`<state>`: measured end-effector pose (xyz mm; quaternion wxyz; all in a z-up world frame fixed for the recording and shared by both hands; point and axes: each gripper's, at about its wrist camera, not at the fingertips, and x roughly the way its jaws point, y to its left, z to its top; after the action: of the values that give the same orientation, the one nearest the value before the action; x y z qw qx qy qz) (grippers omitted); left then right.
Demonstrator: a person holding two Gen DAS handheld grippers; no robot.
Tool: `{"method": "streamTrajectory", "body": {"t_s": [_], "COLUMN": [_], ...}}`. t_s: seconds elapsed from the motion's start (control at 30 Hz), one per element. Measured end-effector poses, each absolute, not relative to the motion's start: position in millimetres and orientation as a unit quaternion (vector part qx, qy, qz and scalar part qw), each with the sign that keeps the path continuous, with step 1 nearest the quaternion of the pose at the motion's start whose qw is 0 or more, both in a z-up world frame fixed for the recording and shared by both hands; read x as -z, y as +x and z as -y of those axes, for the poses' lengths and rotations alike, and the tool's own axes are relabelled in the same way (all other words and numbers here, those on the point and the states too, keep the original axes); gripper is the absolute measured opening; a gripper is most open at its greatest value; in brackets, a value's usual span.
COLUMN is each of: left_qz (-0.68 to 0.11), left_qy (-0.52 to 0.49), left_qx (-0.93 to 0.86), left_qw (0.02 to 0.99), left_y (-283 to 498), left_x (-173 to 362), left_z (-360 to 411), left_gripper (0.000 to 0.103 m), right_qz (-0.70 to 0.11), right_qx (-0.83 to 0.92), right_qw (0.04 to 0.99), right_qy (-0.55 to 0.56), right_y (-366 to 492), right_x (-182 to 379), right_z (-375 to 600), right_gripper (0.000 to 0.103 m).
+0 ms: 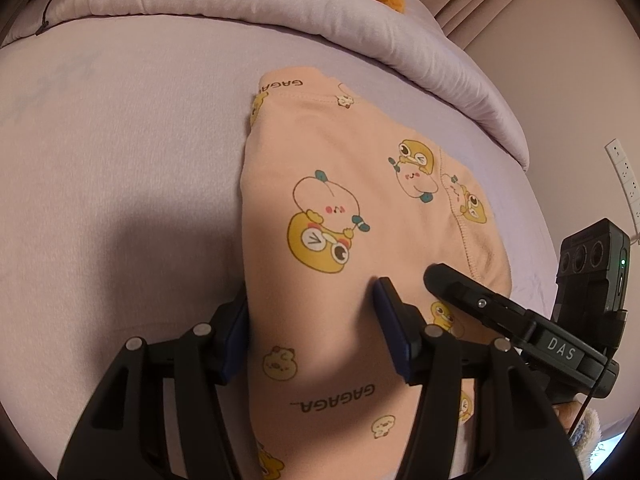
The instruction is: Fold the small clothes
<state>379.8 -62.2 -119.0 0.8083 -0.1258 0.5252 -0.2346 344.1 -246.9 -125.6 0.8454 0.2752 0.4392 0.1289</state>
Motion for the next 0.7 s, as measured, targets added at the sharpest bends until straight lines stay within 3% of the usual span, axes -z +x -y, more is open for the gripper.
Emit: {"method": "streamTrajectory", "body": {"t_s": [0.7], "left_qz": [-0.521], "left_qy": [-0.12], "left_qx": [0.234], "left_qw": [0.812], "left_y": [379.5], "left_x": [119.7], "left_z": [63.3], "left_gripper": [0.059], "right_qz": [-0.438], "right_qx": [-0.13], "right_qw": [0.846], "right_qy": [0.275], "right_y": [344.6], "right_x": [126.1], "right_z": [246.7], "right_gripper": [0.049]}}
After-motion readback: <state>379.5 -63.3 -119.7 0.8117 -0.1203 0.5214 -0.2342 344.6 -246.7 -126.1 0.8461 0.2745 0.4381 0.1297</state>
